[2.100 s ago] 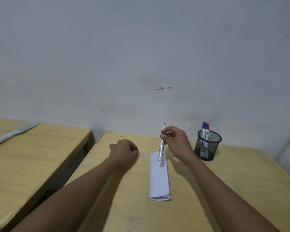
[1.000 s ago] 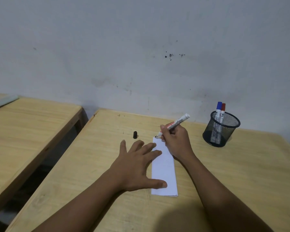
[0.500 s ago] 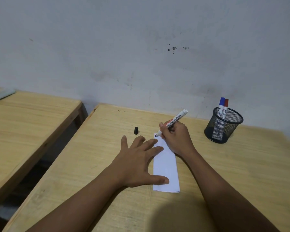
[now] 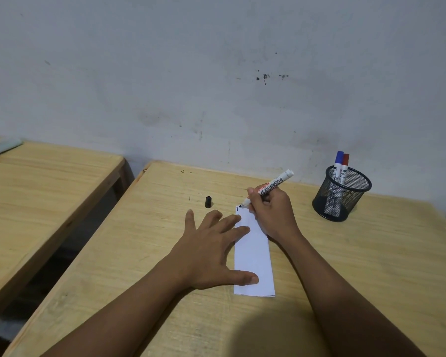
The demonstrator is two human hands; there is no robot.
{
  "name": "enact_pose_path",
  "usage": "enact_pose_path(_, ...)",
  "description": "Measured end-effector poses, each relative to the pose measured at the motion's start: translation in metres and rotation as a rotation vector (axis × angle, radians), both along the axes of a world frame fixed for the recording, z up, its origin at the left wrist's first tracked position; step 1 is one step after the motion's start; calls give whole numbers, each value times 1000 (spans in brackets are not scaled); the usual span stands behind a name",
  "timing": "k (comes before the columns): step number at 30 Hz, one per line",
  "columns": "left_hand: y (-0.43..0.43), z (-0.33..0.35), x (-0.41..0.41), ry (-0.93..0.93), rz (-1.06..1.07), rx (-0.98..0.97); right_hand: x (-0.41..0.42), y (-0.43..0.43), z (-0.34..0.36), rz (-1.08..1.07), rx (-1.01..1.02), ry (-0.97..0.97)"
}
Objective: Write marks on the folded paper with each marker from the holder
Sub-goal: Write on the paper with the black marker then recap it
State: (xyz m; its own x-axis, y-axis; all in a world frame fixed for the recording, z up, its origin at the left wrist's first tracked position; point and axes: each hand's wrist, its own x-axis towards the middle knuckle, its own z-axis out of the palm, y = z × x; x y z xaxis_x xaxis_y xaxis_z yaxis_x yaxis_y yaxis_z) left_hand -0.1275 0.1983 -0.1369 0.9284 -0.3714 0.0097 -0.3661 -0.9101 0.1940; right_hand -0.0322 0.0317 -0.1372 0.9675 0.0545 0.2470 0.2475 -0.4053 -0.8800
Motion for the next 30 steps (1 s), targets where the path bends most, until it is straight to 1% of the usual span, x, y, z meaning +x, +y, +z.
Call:
enact_pose_path(4, 0, 1, -2, -18, 3, -7, -1, 0, 1, -2, 56, -9)
enact_pose_path(6, 0, 3, -6, -51, 2, -56, -3, -1, 3, -32, 123, -30)
enact_pose_path(7, 1, 5, -7, -77, 10, -113, -4, -2, 4, -55, 164, -45)
enact_pose_path(9, 2, 6, -8, -176, 63, -300, -4, -3, 4, -100, 249, -69)
enact_pose_path(10, 3, 6, -5, -257, 122, -393, -5, -4, 6, -116, 294, -73)
enact_pose_path(11, 5, 6, 0, -337, 200, -445, -6, -5, 8, -128, 344, -69)
enact_pose_path(12, 8, 7, 9, -384, 287, -444, -7, -5, 10, -137, 392, -56)
enact_pose_path(13, 11, 8, 19, -375, 368, -397, -8, -6, 13, -143, 428, -41)
enact_pose_path(14, 15, 10, 29, -317, 427, -329, -10, -6, 17, -147, 452, -29)
enact_pose_path(16, 20, 14, 43, -185, 470, -192, -15, -7, 27, -141, 477, -24)
enact_pose_path(17, 22, 15, 46, -155, 475, -154, -18, -8, 33, -129, 485, -31)
enact_pose_path(19, 20, 20, 47, -181, 488, -170, -26, -12, 46, -87, 480, -57)
enact_pose_path(20, 16, 24, 45, -209, 494, -244, -30, -15, 52, -62, 467, -70)
enact_pose_path(21, 10, 32, 40, -216, 498, -393, -35, -17, 59, -44, 460, -80)
enact_pose_path(22, 4, 44, 35, -181, 494, -626, -39, -19, 65, -35, 463, -82)
enact_pose_path(24, -12, 69, 24, -1, 432, -1199, -46, -22, 77, -37, 497, -79)
enact_pose_path(25, -21, 82, 17, 80, 390, -1383, -49, -22, 83, -36, 521, -85)
enact_pose_path(26, -28, 91, 13, 129, 364, -1459, -52, -23, 89, -32, 547, -94)
enact_pose_path(27, -35, 100, 7, 162, 351, -1492, -56, -24, 96, -28, 569, -106)
enact_pose_path(30, -49, 113, -1, 198, 348, -1538, -67, -30, 113, -18, 590, -144)
